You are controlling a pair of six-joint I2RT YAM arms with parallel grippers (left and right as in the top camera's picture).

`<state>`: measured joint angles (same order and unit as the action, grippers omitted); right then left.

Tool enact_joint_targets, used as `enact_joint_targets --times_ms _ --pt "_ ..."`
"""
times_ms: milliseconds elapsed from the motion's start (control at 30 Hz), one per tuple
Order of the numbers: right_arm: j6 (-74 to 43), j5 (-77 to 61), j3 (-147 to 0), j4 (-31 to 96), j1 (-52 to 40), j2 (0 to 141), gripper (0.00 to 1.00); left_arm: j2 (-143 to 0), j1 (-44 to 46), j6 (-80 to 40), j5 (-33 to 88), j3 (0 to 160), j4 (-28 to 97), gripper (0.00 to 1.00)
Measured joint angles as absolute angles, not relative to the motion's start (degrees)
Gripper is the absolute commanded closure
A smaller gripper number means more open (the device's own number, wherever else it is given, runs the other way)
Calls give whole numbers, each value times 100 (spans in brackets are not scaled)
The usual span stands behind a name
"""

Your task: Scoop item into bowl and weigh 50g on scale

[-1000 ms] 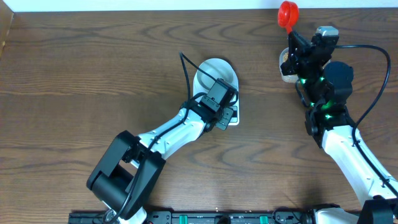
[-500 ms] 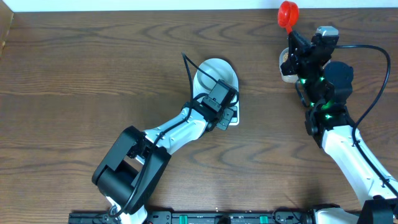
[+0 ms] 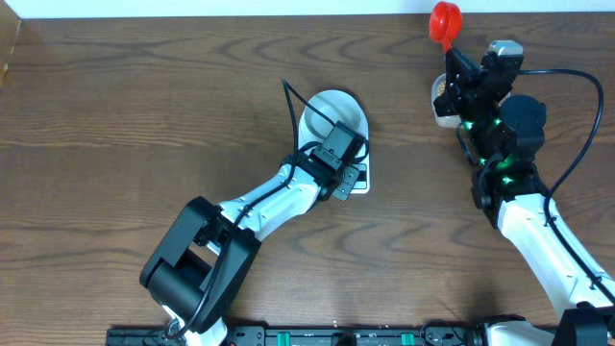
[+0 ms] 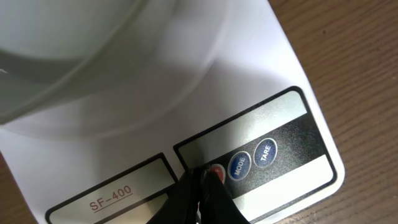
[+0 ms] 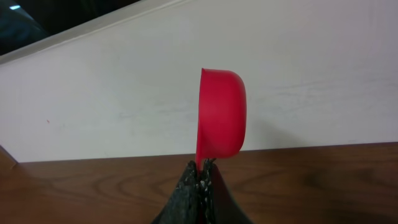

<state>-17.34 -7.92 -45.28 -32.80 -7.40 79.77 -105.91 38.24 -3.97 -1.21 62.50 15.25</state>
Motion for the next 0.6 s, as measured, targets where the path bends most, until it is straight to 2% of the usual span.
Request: enact_joint_targets --times_ms 600 --pt "-1737 -792 -4528 -3277 -740 7977 99 -10610 3826 -311 -45 6250 1400 93"
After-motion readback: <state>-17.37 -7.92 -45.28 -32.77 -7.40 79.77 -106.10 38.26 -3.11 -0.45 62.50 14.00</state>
